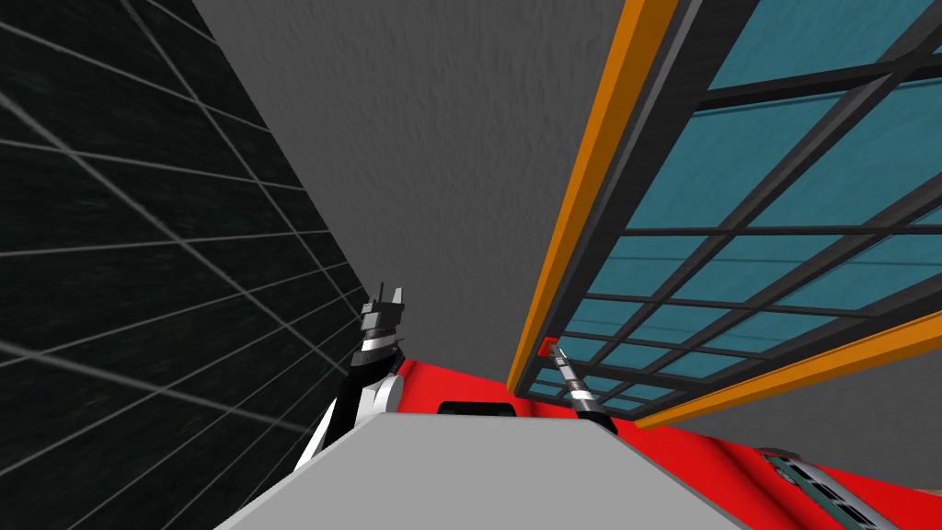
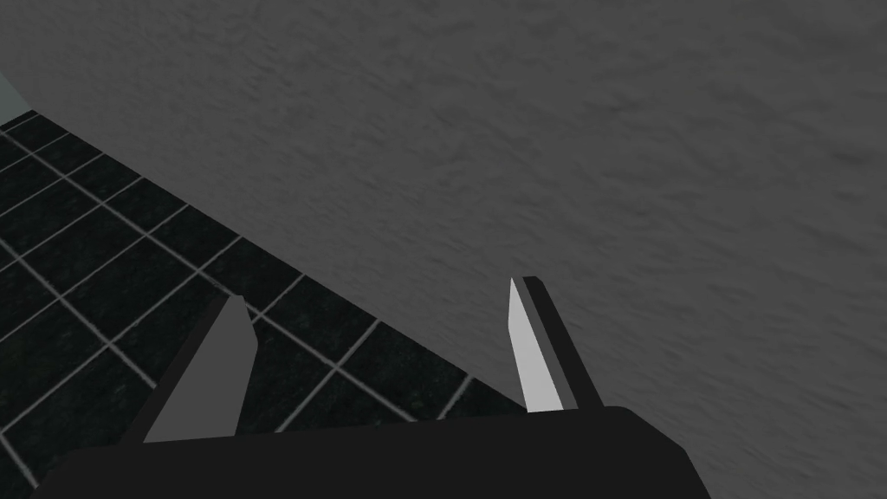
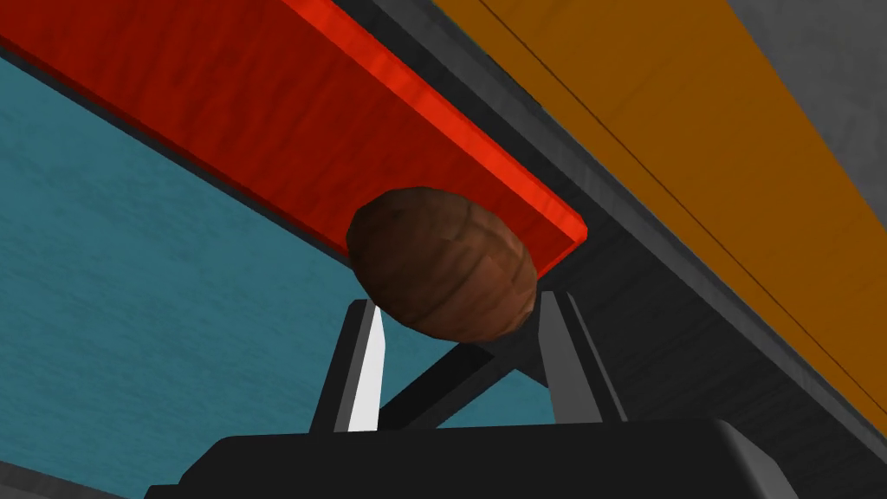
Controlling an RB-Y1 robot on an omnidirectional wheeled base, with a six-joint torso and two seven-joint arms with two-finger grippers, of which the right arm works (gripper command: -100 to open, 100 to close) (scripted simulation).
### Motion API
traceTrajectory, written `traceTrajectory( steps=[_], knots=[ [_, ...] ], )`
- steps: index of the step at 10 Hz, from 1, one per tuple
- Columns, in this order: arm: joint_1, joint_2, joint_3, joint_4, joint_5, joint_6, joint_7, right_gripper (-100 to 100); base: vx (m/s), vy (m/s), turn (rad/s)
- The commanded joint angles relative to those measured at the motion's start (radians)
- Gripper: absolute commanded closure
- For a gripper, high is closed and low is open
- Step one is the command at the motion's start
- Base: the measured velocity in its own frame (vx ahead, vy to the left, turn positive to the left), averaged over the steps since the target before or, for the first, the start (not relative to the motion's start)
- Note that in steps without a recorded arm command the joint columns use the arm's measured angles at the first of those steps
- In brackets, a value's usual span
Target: Pull the door open
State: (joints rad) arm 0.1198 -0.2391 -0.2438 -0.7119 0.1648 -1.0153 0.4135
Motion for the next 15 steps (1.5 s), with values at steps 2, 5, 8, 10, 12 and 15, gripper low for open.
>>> traceTrajectory(
  steps=[2,5,8,10,12,15],
  knots=[
    [-0.002,0.004,0.012,0.003,-0.018,0.003,-0.057,100,-0.031,-0.020,0.050],
    [-0.009,0.002,0.025,0.006,-0.051,0.009,-0.139,100,-0.043,-0.019,0.066],
    [-0.016,0.001,0.039,0.010,-0.085,0.015,-0.220,100,-0.037,-0.019,0.051],
    [-0.020,0.000,0.046,0.011,-0.103,0.018,-0.262,100,-0.052,-0.021,0.072],
    [-0.023,0.000,0.053,0.013,-0.121,0.021,-0.304,100,-0.034,-0.018,0.046],
    [-0.030,-0.002,0.067,0.017,-0.156,0.027,-0.387,100,-0.044,-0.020,0.069]
  ],
)
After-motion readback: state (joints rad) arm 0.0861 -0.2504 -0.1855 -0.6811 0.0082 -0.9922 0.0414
